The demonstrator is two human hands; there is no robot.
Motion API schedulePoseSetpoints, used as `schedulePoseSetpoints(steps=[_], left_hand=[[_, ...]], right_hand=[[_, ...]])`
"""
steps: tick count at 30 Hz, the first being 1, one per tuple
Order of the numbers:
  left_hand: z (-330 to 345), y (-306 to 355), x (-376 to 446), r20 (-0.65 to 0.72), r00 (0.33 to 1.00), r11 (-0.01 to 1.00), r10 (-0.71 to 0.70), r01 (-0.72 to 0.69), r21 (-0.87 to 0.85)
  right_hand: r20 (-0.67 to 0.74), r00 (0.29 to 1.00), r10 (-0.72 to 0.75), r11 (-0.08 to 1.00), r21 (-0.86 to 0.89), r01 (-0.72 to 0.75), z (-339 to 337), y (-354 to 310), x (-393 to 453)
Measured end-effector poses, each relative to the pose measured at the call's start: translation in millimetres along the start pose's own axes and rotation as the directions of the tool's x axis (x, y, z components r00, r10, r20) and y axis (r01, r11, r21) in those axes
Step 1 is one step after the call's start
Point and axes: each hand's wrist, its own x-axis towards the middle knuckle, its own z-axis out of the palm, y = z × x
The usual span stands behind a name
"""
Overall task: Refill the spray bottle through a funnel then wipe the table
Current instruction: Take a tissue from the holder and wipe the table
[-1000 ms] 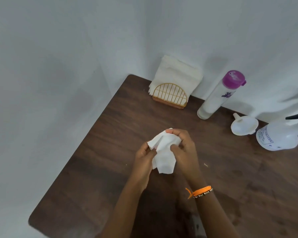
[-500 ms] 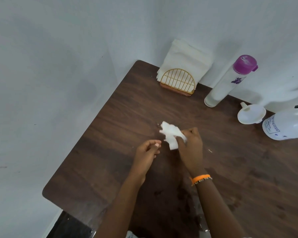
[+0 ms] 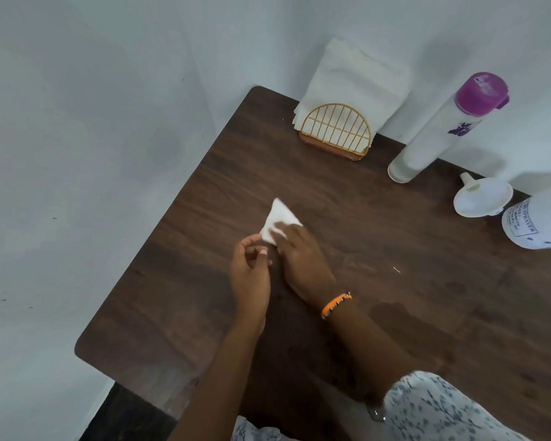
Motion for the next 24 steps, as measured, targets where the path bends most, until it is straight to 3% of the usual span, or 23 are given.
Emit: schedulePoseSetpoints(steps=[2,4,8,10,13,16,20,22,24], left_hand=[[-2,0,3,-0.002,1.0,1.0,0.003,-0.003,0.003],[-3,-1,6,0.007,1.0,1.0,-0.006,0.006,0.0],[0,-2,2,0.035,0.999,1.0,-0.026,0.025,0.01],[0,-2,-1,0.03,0.999,1.0,-0.023,0.023,0.019],[-1,0,-2,0.007,1.0,1.0,-0.002,0.002,0.005],[-4,0,1,-0.015,1.0,1.0,0.022,-0.022,0.008],[-6,-4,1,0.002,1.0,0.999,0.029,-0.029,0.026],[-3,-5,-1,0.033,0.999,0.999,0.017,-0.018,0.028],[0,-7,-4,0.068,0.998,0.999,0.014,-0.016,0.035]], right_hand=[[0.045,0.993,-0.113,0.993,-0.023,0.114,-1,4,-21],[-0.009,0.995,-0.096,0.994,-0.048,0.095,-8,20,-31],[-0.196,0.953,0.23,0.973,0.049,-0.225,-21,55,-16],[-0.188,0.936,0.297,0.951,0.141,-0.274,-21,59,1],[-0.114,0.97,0.216,0.958,0.215,-0.188,-5,41,22],[0.0,1.0,0.007,0.973,0.23,-0.007,12,15,6],[0.001,0.984,-0.179,0.968,0.179,0.176,9,3,-48],[-0.03,0.991,-0.134,0.98,0.147,0.137,-2,21,-61],[-0.137,0.99,0.02,0.991,0.136,-0.001,-19,47,-61]])
